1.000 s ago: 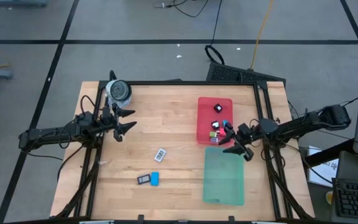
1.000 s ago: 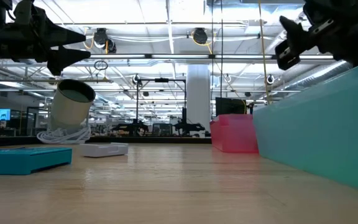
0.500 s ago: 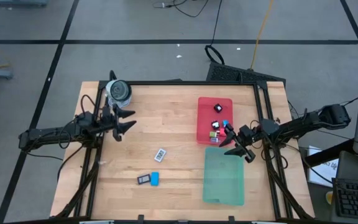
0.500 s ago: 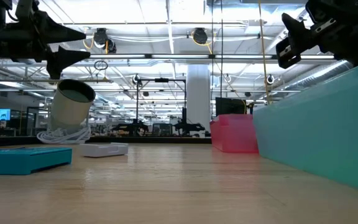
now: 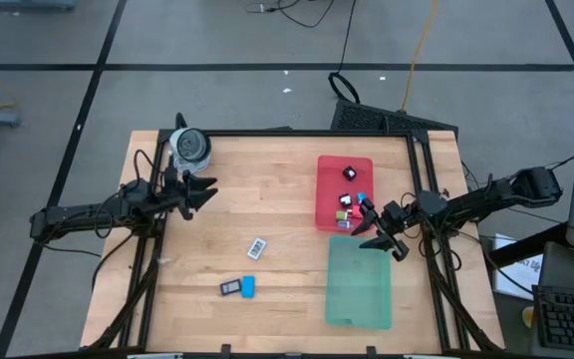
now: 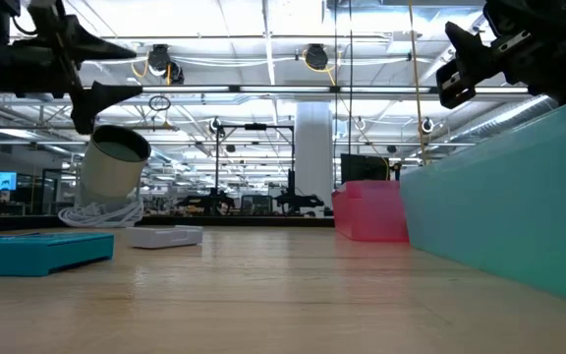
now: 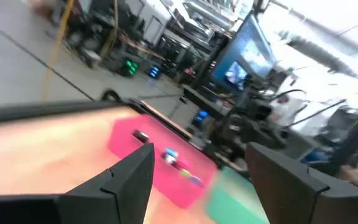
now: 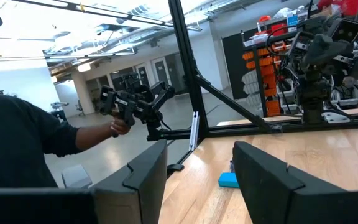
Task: Pick & Place Office items
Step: Put the dark blue digital clock into the green bin
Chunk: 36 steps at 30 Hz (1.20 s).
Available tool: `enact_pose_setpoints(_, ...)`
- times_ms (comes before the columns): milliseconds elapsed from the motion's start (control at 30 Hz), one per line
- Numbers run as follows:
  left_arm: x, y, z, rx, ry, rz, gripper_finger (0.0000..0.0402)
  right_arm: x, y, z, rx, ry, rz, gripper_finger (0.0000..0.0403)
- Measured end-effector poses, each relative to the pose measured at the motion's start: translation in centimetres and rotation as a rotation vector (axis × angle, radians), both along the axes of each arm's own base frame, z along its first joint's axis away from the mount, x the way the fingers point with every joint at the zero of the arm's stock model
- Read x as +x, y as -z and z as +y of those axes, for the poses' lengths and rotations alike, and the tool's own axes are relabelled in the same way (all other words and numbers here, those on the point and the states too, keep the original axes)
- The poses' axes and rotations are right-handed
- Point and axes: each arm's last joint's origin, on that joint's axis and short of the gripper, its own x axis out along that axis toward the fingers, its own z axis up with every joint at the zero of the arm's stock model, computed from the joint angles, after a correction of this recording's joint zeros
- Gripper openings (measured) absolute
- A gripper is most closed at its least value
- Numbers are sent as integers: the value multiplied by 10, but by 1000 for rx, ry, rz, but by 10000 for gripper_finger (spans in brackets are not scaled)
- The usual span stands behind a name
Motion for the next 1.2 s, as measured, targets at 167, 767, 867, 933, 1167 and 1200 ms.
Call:
enact_pose_setpoints(167,3,-3,-8,-87,249,-44,263,0,0,0,0,0,1,171)
enact_pose_setpoints(767,58,-26,-105,-46,536,500,229,0,1,0,-26,8,0,171)
enact_pose_setpoints(867,70,-25,-129,-51,544,701,219,1,2,0,-30,10,10,171)
enact_pose_setpoints(933,77,-21,-145,-63,534,830,211,1,2,0,-30,10,12,171)
enact_pose_setpoints(1167,96,14,-180,-151,537,1113,183,1,3,0,-31,10,14,171)
enact_pose_setpoints(1200,98,19,-183,-156,533,1141,180,1,3,0,-30,10,13,171)
